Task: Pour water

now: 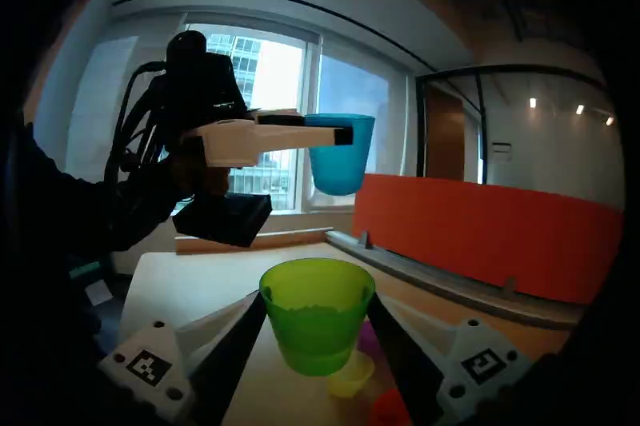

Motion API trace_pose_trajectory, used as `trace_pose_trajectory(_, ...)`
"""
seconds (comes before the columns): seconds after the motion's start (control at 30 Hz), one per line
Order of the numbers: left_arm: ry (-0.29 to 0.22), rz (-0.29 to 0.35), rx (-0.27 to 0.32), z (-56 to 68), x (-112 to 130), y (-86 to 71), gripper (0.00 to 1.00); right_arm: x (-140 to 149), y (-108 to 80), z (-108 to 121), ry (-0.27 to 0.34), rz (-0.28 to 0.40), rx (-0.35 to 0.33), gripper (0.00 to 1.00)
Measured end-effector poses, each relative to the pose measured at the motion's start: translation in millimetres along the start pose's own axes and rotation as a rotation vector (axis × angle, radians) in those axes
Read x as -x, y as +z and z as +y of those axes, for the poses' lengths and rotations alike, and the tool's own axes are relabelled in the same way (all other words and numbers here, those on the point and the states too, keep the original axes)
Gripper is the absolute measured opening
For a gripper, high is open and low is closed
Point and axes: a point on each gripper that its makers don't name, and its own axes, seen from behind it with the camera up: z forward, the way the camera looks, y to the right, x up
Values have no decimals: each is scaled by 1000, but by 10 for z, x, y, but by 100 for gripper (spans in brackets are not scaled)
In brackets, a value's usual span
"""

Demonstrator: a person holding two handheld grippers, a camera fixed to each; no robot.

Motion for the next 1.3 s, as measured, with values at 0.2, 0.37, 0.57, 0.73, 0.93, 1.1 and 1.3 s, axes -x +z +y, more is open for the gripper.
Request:
trace_pose_trajectory(0.2,-77,3,-8,-59,13,5,87,-18,-5,-4,1,1,3,90)
trace_pose_trajectory(0.37,-137,17,-14,-125,-7,6,87,-40,-4,-12,-1,1,3,90)
trace_pose_trajectory(0.57,-196,18,-39,-215,-9,27,87,-54,-6,-15,-2,2,5,90)
trace_pose_trajectory(0.73,-250,38,-49,-247,-41,13,87,-51,-10,-26,2,2,6,90)
trace_pose_trajectory(0.93,-253,38,-48,-246,-49,-17,87,-51,-16,-19,2,-2,11,90)
trace_pose_trajectory(1.1,-260,28,-49,-250,6,-50,87,-37,-40,-17,7,-3,12,90)
trace_pose_trajectory(1.3,-256,-1,-58,-271,160,-120,87,18,-103,22,4,-17,24,90)
